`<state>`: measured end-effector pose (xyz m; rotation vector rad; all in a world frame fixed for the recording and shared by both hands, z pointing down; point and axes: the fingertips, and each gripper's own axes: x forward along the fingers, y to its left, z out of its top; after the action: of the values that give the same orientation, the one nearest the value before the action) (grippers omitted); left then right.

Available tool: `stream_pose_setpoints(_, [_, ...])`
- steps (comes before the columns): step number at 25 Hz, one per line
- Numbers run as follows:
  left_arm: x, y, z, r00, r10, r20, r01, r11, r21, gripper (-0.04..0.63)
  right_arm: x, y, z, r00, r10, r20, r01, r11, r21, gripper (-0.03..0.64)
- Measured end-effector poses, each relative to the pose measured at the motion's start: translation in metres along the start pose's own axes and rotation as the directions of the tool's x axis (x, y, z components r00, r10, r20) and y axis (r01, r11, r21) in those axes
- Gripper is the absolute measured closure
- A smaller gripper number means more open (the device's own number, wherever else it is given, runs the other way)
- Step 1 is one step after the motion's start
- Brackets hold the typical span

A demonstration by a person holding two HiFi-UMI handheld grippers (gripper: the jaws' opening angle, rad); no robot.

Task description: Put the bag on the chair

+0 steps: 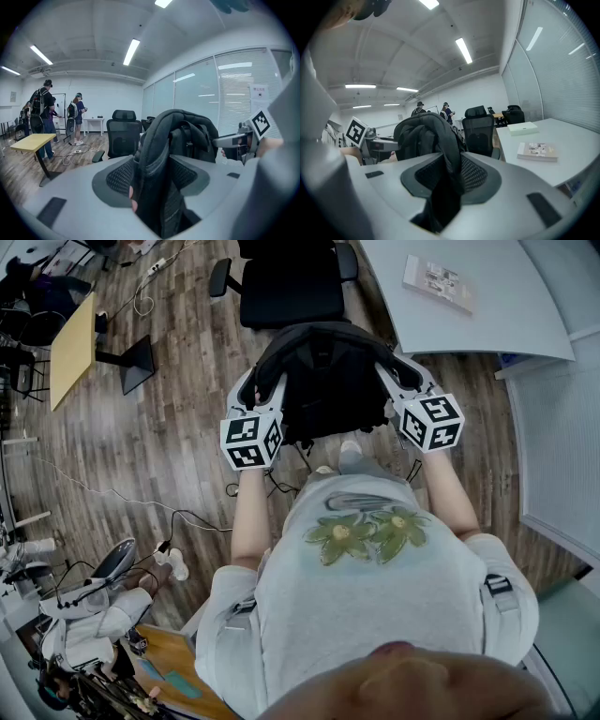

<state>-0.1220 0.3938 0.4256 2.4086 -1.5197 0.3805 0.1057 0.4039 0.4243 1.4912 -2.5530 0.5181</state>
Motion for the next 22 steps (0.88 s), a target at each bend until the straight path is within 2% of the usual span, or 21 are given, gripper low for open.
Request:
stream_pose_setpoints(13, [0.017, 0.003, 0.013, 0.998, 0.057, 0.029, -0.056, 0.998, -0.042, 0.353, 0.020, -0.018, 0.021, 0.999, 0.052, 0.007, -0.052, 0.998, -0.040, 0.495])
stream_pose_setpoints(22, [0.054, 0.022, 0.022, 0.999, 0.036, 0.038, -0.033, 0.996, -0.086, 0.377, 0.056, -0.036, 0.031, 0.998, 0.058, 0.008, -0.058, 0.998, -0.024, 0.500])
